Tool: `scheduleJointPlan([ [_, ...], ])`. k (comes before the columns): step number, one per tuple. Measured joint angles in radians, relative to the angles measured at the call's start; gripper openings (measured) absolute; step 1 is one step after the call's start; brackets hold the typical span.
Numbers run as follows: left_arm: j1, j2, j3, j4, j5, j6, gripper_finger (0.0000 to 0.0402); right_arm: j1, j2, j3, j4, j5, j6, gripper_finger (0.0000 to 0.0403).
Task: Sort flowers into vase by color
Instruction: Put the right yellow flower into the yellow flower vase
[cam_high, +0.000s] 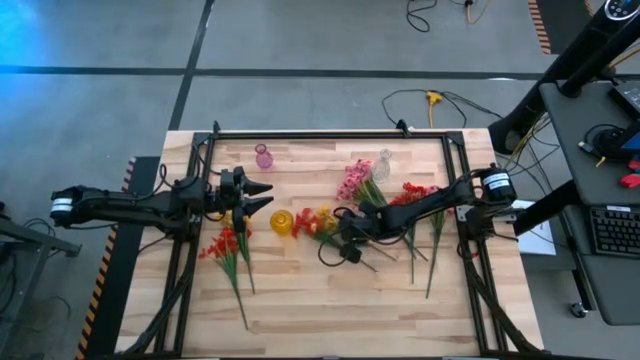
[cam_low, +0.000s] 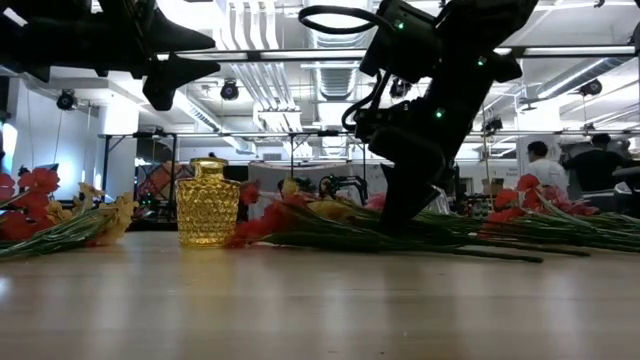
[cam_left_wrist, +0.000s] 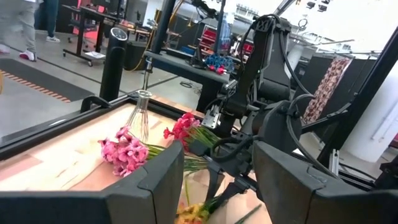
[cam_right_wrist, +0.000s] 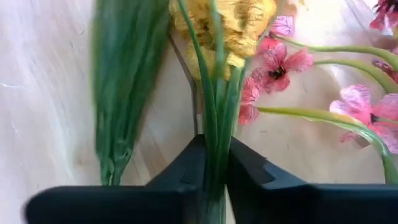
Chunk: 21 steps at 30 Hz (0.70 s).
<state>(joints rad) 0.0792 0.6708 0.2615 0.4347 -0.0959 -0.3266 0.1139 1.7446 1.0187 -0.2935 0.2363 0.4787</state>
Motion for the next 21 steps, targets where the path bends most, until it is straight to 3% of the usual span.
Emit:
scheduleJointPlan([
  [10,0.000,0.001,0.000,0.000,0.000,-0.005,0.0174,-0.001,-0.050,0.003,-0.047,0.081,0.047,0.0018],
  [18,0.000,0.003,0.000,0.000,-0.001,-0.020,0.0174,0.002,-0.205,0.003,-0.061,0.173,0.027,0.0018],
  [21,0.000,-0.003,0.000,0.002,-0.001,-0.022,0.0174,0.002,-0.265,-0.010,0.010,0.224,-0.008,0.0018],
])
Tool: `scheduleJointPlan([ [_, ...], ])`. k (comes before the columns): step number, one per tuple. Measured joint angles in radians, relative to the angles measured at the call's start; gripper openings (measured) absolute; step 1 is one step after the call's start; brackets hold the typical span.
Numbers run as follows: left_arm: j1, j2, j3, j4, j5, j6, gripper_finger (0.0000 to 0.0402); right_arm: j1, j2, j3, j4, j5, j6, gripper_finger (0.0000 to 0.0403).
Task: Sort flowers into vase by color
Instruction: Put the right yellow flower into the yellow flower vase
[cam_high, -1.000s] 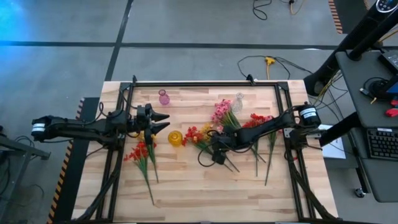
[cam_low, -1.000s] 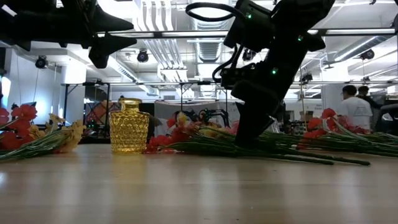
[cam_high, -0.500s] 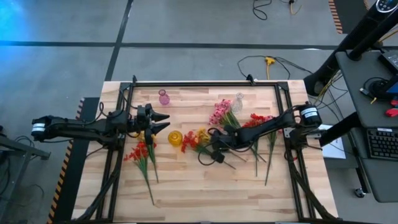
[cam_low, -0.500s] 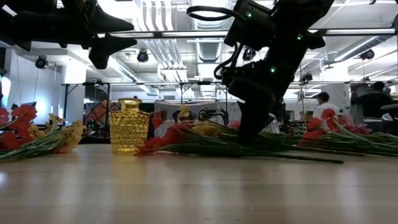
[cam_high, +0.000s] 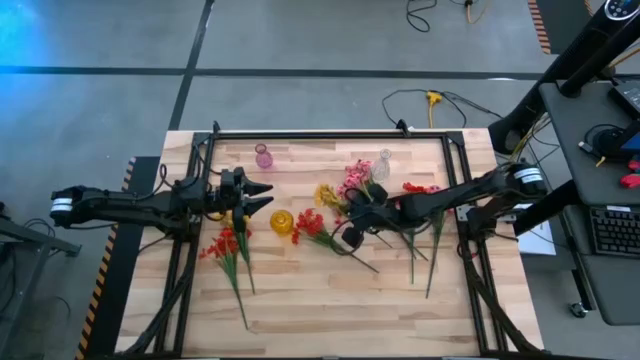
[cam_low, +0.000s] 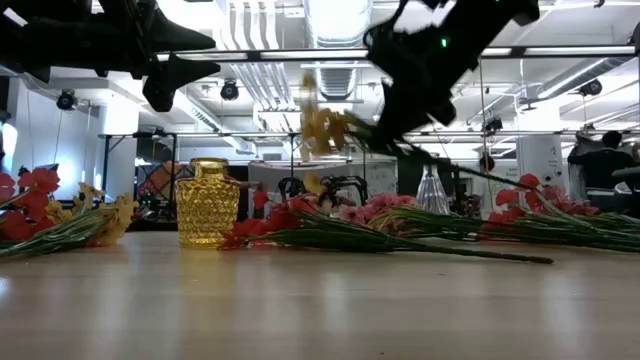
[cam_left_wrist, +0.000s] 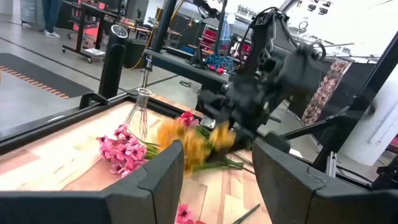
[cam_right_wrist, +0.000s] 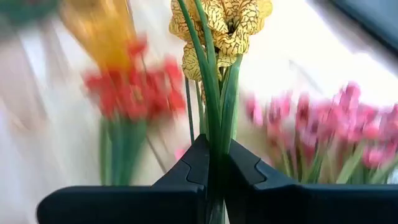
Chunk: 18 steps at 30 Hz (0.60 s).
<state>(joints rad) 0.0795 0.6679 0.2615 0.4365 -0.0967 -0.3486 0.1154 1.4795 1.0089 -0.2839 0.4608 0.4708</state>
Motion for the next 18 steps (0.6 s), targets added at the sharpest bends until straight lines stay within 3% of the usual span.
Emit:
scheduleJointPlan([
  [9,0.000,-0.054,0.079,-0.004,0.001,0.104,0.0174,0.000,-0.041,-0.115,0.642,-0.023,-0.204,0.0018],
  [18,0.000,-0.068,0.338,-0.413,0.001,0.218,0.0174,-0.003,0.141,-0.191,1.281,-0.040,-0.308,0.0018],
])
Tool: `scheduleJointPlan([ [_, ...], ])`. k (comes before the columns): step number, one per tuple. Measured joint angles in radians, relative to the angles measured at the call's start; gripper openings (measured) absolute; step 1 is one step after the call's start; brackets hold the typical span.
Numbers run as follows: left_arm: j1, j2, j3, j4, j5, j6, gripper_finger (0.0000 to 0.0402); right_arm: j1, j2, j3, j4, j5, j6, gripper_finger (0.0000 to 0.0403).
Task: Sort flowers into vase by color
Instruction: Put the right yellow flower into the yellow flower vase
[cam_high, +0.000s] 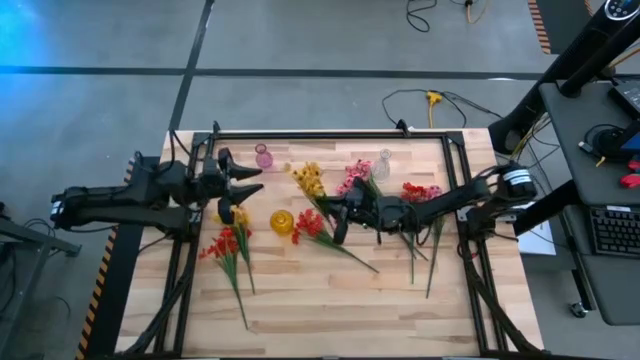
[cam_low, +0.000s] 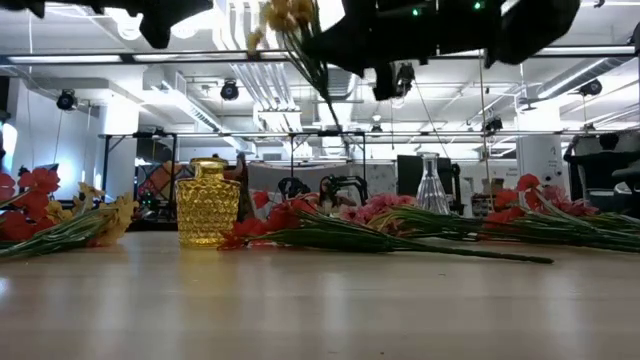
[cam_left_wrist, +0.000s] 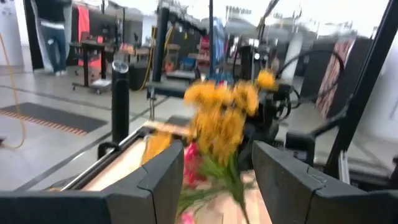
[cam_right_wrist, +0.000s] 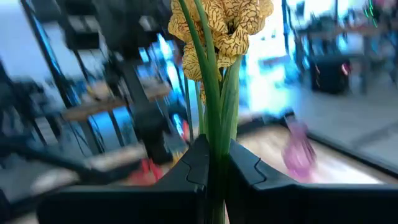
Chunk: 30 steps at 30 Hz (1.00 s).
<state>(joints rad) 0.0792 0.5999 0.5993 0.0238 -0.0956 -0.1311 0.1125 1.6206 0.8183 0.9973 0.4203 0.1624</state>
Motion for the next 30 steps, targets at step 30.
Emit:
scheduleJointPlan([
  [30,-0.152,-0.106,-0.100,-0.304,0.184,-0.162,0.0174,-0.076,0.434,0.443,0.344,-0.164,-0.208,0.0018],
])
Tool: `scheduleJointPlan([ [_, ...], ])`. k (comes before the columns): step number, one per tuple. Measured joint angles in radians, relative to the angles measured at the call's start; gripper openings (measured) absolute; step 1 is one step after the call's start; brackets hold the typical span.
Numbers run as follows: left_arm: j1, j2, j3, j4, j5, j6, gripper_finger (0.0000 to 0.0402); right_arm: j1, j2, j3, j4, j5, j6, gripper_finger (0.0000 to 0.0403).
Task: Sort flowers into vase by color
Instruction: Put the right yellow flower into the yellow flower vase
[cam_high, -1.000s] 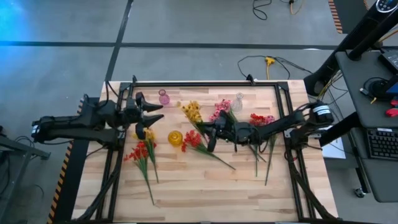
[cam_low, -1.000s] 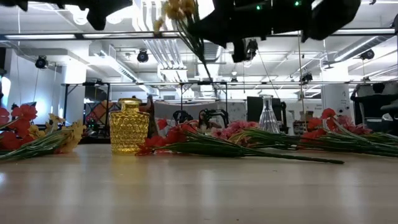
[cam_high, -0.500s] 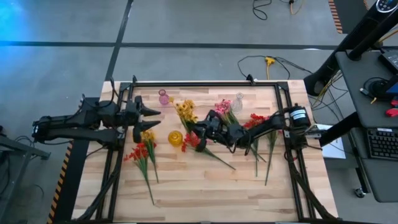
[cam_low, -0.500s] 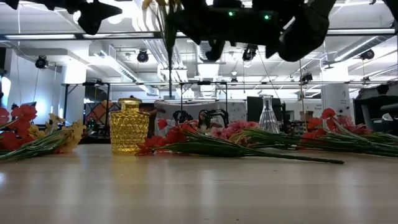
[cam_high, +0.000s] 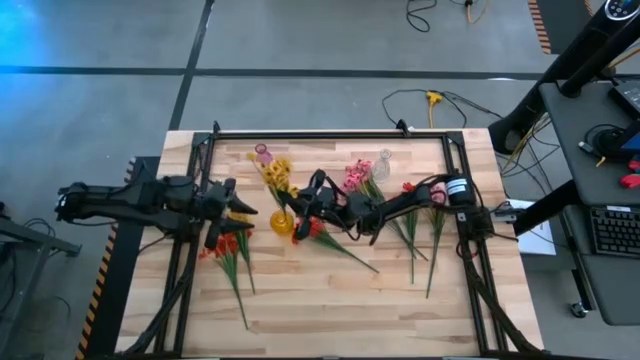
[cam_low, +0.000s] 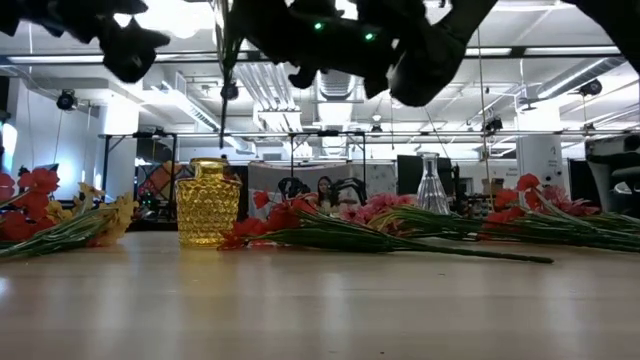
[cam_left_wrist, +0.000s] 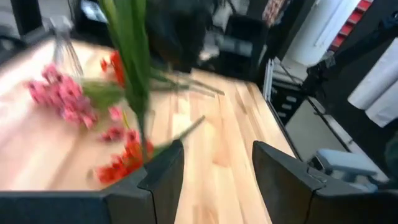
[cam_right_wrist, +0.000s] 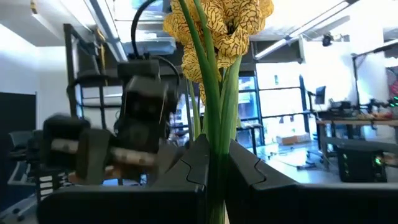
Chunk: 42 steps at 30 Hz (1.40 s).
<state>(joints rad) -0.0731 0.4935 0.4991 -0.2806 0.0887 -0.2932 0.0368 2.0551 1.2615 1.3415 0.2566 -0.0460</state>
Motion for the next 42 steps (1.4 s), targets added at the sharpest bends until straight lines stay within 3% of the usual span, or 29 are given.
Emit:
scheduleJointPlan([
  [8,-0.068,-0.031,-0.058,0.000,-0.014,-0.081,0.0174,-0.017,0.057,0.060,0.003,-0.003,-0.007,0.0018],
  [23,-0.074,-0.074,-0.056,-0.004,-0.132,-0.056,0.0174,-0.022,0.086,0.061,-0.009,-0.003,-0.052,0.0018],
  [37,-0.074,-0.076,-0.056,-0.003,-0.134,-0.056,0.0174,-0.022,0.092,0.062,-0.030,0.002,-0.043,0.0018],
  [42,-0.074,-0.075,-0.056,-0.004,-0.135,-0.053,0.0174,-0.022,0.092,0.062,-0.030,0.005,-0.043,0.0041],
])
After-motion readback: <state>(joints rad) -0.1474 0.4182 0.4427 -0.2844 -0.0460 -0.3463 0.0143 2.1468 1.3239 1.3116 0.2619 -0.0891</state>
